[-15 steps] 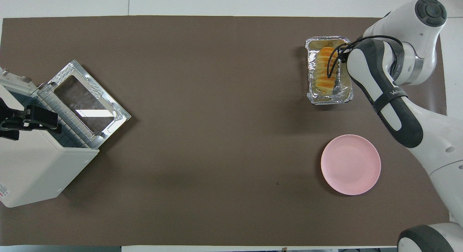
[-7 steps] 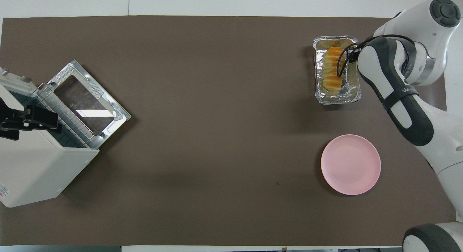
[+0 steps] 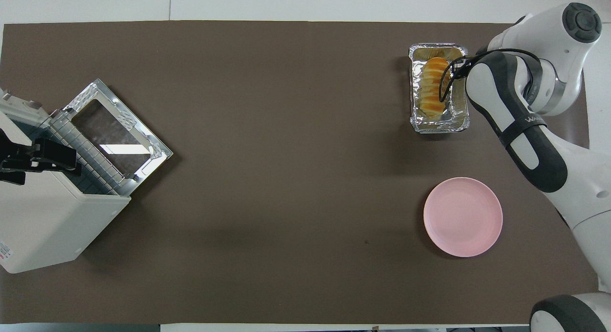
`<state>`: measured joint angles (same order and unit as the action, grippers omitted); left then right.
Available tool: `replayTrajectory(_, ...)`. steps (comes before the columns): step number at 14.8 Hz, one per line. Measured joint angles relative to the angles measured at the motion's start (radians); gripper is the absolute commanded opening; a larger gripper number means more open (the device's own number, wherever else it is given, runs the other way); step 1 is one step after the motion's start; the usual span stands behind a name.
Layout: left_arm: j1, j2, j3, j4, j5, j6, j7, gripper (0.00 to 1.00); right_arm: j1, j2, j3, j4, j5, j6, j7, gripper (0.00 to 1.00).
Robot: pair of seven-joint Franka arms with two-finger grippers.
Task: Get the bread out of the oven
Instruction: 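Lower the right gripper into the tray and grasp the bread slices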
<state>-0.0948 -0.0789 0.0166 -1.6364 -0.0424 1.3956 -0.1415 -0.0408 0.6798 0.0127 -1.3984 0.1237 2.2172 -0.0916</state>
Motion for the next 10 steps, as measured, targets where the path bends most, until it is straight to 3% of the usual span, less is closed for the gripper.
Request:
replayTrajectory(2, 0.0, 0.0, 0.0, 0.0, 0.0, 0.0, 0.0, 1.0, 0.001, 0.003, 0.001, -0.003, 0.011, 0.001, 0.0, 0.0)
replayTrajectory(3, 0.0, 0.0, 0.0, 0.0, 0.0, 0.0, 0.0, 1.0, 0.003, 0.003, 0.001, -0.003, 0.011, 0.001, 0.0, 0.53)
replayTrajectory(4, 0.0, 0.0, 0.0, 0.0, 0.0, 0.0, 0.0, 1.0, 0.004, 0.003, 0.001, -0.003, 0.012, 0.001, 0.0, 1.0)
replayTrajectory(10, 0.0, 0.0, 0.0, 0.0, 0.0, 0.0, 0.0, 1.0, 0.006, -0.003, 0.001, 0.004, 0.012, -0.04, 0.0, 1.0)
